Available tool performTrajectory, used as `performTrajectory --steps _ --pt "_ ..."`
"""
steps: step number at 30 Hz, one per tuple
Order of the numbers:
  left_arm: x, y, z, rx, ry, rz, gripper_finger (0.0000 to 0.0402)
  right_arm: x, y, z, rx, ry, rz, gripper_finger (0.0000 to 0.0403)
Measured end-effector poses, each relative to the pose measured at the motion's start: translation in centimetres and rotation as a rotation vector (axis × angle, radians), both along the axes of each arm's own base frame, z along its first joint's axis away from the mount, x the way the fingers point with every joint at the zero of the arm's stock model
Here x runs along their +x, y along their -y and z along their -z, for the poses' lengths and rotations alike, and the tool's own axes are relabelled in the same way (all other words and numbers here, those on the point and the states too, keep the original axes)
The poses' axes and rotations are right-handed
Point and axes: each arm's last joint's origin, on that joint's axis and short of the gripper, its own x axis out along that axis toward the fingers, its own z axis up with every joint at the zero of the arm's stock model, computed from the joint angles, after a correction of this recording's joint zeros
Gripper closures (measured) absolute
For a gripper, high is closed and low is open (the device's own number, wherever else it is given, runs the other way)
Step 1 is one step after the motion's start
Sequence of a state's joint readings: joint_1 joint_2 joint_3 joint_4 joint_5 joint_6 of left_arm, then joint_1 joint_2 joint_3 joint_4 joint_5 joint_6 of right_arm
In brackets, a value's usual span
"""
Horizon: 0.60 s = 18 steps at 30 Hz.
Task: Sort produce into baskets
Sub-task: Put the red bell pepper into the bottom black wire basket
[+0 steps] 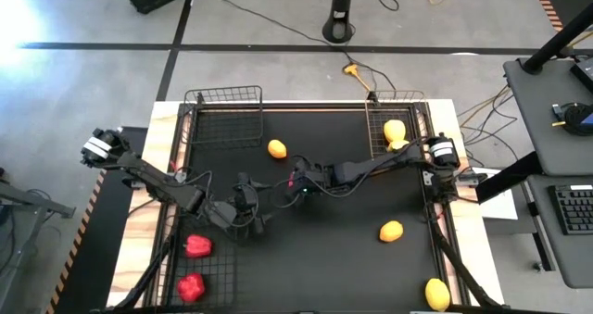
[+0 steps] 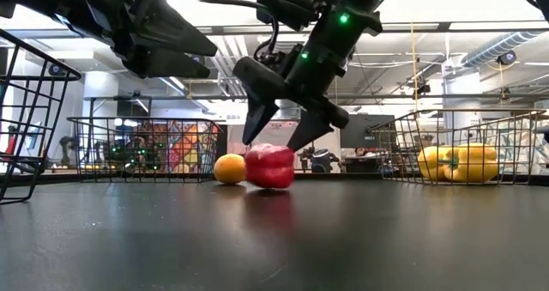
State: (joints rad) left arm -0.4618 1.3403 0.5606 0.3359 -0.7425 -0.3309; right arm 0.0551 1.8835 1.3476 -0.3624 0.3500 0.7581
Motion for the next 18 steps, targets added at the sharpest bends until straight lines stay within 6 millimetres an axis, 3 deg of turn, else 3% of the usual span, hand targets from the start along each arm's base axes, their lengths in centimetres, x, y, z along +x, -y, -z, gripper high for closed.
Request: performTrajectory --steps 12,18 --pt "0.0 0.0 0.0 0.0 0.0 -0.001 0.0041 -0.6 0.4 -2.3 0.0 0.052 0.02 0.0003" --pt "0.5 -0.6 -0.1 -0.072 -0.004 0.034 0.0041 -3.4 -1.5 -5.4 -0.057 -0.047 -0.052 0.0003"
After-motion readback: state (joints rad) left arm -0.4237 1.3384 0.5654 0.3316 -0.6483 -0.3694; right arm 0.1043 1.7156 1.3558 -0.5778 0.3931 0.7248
